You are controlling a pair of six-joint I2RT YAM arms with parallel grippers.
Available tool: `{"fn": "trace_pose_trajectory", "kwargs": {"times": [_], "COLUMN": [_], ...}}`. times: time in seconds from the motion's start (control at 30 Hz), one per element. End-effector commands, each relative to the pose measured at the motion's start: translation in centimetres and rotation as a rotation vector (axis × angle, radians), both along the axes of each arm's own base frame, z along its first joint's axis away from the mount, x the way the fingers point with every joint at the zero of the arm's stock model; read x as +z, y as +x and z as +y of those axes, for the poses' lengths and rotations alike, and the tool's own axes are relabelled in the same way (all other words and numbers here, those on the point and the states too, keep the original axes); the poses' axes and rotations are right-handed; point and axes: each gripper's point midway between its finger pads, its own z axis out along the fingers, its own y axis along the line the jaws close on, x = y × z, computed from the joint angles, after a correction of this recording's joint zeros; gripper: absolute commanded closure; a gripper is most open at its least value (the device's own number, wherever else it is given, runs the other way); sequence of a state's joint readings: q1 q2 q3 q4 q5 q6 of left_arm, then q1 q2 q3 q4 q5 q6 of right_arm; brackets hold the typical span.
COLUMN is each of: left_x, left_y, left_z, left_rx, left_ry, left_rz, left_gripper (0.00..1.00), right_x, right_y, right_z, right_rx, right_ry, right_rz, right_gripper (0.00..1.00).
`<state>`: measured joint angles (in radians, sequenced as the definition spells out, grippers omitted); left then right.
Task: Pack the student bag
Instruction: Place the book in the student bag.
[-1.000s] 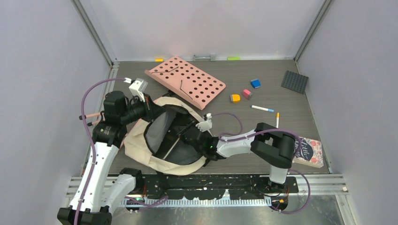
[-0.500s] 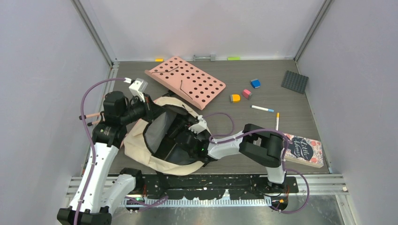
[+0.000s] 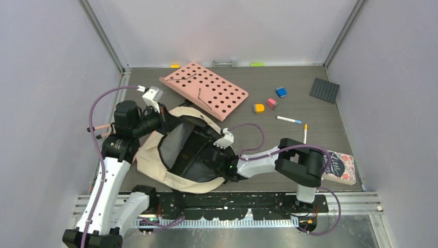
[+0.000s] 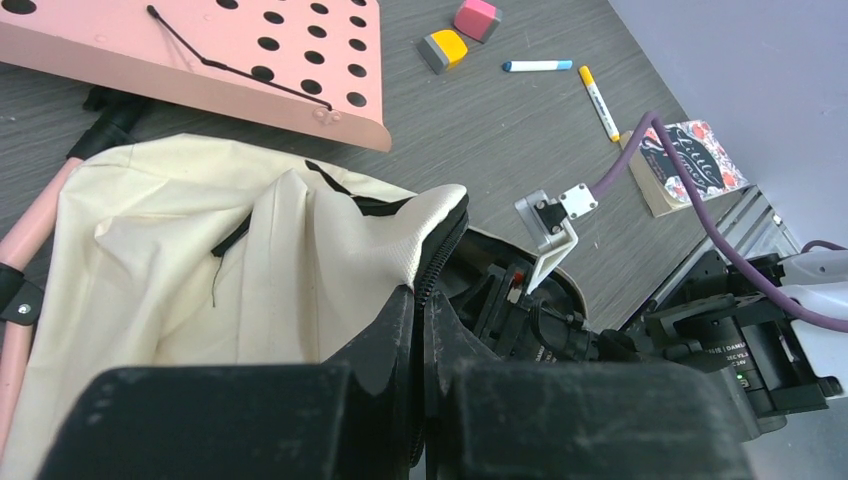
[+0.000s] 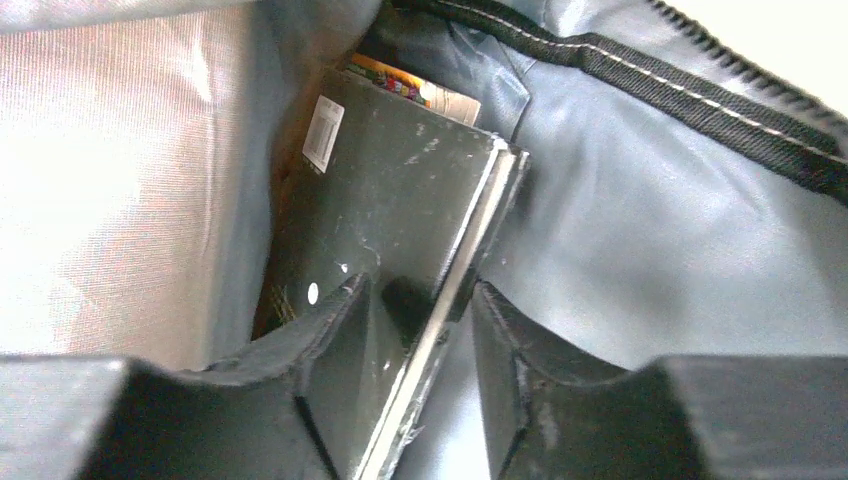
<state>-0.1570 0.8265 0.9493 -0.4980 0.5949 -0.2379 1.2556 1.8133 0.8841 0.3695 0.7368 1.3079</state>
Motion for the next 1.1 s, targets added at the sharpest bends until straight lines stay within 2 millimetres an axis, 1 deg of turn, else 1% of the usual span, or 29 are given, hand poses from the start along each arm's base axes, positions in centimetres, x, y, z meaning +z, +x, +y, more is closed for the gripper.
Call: {"fn": "trace_pose_trajectory", "kwargs": {"times": [0.0,0.03,0.07,0.1,0.13,0.17,0.2,0.23,0.27,0.43,0.47,0.5,0.53,0.57,0.63,0.7,0.77,0.8,0.83,0.87,0.9,0.93,0.97,1.0,1.03,1.07], "left_x": [1.3,1.3,1.2,1.2,1.2,1.2,1.2,1.2,1.2,1.1,1.1,1.1,1.1,1.1,1.1,1.1,1.1,1.0,0.8,0.4,0.0,-0.4,-0.9,-1.4,-2.0,-2.4], "left_y": [0.2,0.2,0.3,0.2,0.2,0.2,0.2,0.2,0.2,0.2,0.2,0.2,0.2,0.2,0.2,0.2,0.3,0.4,0.6,1.1,1.5,1.9,2.3,2.7,3.0,3.2], "left_z": [-0.1,-0.1,-0.1,-0.1,-0.1,-0.1,-0.2,-0.1,-0.1,-0.1,-0.2,-0.2,-0.2,-0.2,-0.2,-0.1,0.0,0.2,0.5,1.3,2.0,2.8,3.7,4.7,5.6,6.4], "left_rx": [-0.008,-0.007,-0.007,-0.009,-0.009,-0.010,-0.011,-0.010,-0.010,-0.009,-0.011,-0.011,-0.011,-0.011,-0.011,-0.009,0.001,0.013,0.035,0.084,0.127,0.180,0.233,0.288,0.338,0.378], "left_ry": [0.000,0.000,0.001,0.001,0.001,0.001,0.001,0.002,0.002,0.004,0.003,0.004,0.005,0.005,0.005,0.007,0.012,0.018,0.029,0.054,0.076,0.103,0.133,0.161,0.189,0.214], "left_rz": [-0.071,-0.071,-0.070,-0.070,-0.069,-0.070,-0.069,-0.069,-0.071,-0.067,-0.067,-0.067,-0.068,-0.067,-0.066,-0.068,-0.068,-0.067,-0.063,-0.054,-0.040,-0.027,-0.009,0.007,0.028,0.044], "left_gripper": [1.00,1.00,1.00,1.00,1.00,1.00,1.00,1.00,1.00,1.00,1.00,1.00,1.00,1.00,1.00,1.00,1.00,1.00,1.00,1.00,1.00,1.00,1.00,1.00,1.00,1.00], "right_x": [1.9,1.6,1.5,2.1,1.8,2.3,2.0,2.5,2.0,2.4,2.9,2.4,2.8,2.4,2.4,2.5,2.9,2.6,3.5,3.8,3.6,4.5,3.9,4.9,4.3,5.2], "right_y": [-0.3,-0.4,-0.4,-0.3,-0.2,0.0,0.1,0.4,0.5,1.5,1.7,1.7,1.9,2.0,2.1,2.3,2.3,2.3,2.2,2.0,1.8,1.7,1.4,1.2,0.9,0.7], "right_z": [2.8,3.2,3.7,4.3,4.6,5.1,5.3,5.7,6.0,8.1,8.6,8.7,9.0,9.1,9.3,9.2,8.8,8.4,8.4,7.9,7.5,7.2,6.5,6.1,5.3,4.8], "right_rx": [0.043,0.051,0.060,0.070,0.074,0.079,0.079,0.079,0.082,0.092,0.092,0.093,0.094,0.095,0.100,0.099,0.095,0.094,0.102,0.108,0.119,0.121,0.128,0.130,0.135,0.139], "right_ry": [0.135,0.140,0.143,0.150,0.140,0.137,0.125,0.124,0.103,0.081,0.083,0.073,0.076,0.067,0.041,0.026,0.016,0.006,0.020,0.017,-0.005,0.000,-0.039,-0.033,-0.070,-0.071], "right_rz": [-0.007,-0.006,-0.004,-0.013,-0.015,-0.027,-0.029,-0.044,-0.051,-0.090,-0.097,-0.096,-0.103,-0.103,-0.117,-0.128,-0.139,-0.143,-0.161,-0.167,-0.170,-0.176,-0.174,-0.182,-0.181,-0.191], "right_gripper": [0.62,0.66,0.72,0.77,0.79,0.81,0.82,0.83,0.84,0.85,0.85,0.85,0.84,0.85,0.84,0.82,0.74,0.67,0.64,0.57,0.50,0.48,0.43,0.41,0.37,0.36]}}
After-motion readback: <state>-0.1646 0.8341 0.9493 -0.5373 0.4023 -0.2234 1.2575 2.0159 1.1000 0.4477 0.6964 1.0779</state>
